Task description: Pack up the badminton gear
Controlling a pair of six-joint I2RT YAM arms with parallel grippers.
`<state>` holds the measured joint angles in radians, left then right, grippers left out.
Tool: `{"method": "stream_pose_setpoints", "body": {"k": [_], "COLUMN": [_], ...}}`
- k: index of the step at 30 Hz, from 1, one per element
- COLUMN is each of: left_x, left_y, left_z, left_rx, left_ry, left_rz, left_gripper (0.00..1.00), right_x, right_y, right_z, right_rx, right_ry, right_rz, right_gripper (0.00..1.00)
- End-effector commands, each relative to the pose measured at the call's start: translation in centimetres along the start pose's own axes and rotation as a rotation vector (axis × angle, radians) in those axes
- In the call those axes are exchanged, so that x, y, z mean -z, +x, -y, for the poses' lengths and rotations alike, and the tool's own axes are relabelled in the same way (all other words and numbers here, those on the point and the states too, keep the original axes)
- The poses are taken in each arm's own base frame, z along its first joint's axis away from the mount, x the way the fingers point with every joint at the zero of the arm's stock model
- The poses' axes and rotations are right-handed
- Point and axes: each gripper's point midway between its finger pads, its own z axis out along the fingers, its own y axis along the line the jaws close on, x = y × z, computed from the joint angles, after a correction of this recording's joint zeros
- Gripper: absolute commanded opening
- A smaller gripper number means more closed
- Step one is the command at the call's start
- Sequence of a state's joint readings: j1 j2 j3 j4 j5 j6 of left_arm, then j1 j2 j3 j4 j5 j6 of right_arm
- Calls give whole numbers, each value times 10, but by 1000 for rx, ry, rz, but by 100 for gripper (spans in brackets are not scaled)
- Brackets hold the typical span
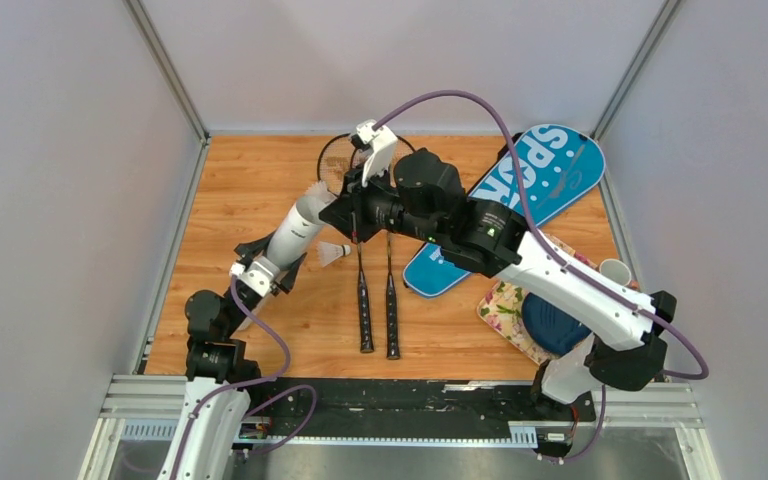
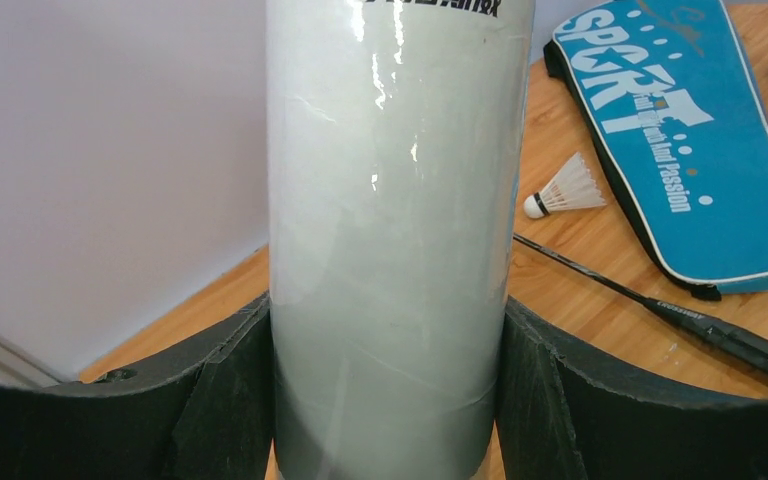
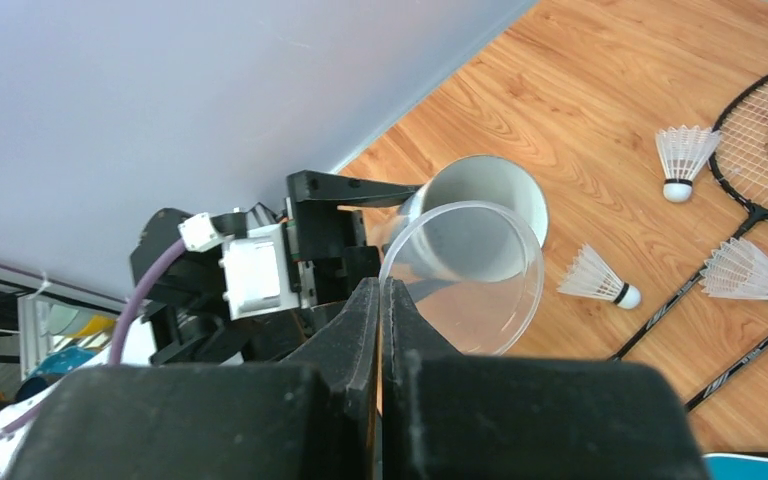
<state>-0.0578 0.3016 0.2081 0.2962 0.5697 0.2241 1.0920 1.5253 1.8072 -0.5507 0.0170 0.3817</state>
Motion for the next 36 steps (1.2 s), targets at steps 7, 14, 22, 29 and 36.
{"method": "stream_pose_setpoints", "body": {"k": [7, 14, 22, 29, 36], "left_x": [6, 6, 8, 9, 10], "left_y": [26, 2, -8, -6, -5], "left_z": [9, 27, 33, 27, 17], "left_rx": [116, 103, 101, 89, 70], "left_ry": [-10, 88, 118, 79, 16], "left_rz": [-77, 51, 96, 99, 97], "left_gripper": [16, 18, 19, 19, 18], "right_x": [45, 77, 89, 84, 90], "right_y": [-1, 139, 240, 311, 342], "right_z": [45, 137, 170, 178, 194], "right_rx": [83, 115, 9, -32, -24], "right_ry": [199, 460, 526, 555, 622], "right_rz": [91, -163, -333, -487, -515], "right_gripper": [0, 0, 0, 0, 1]}}
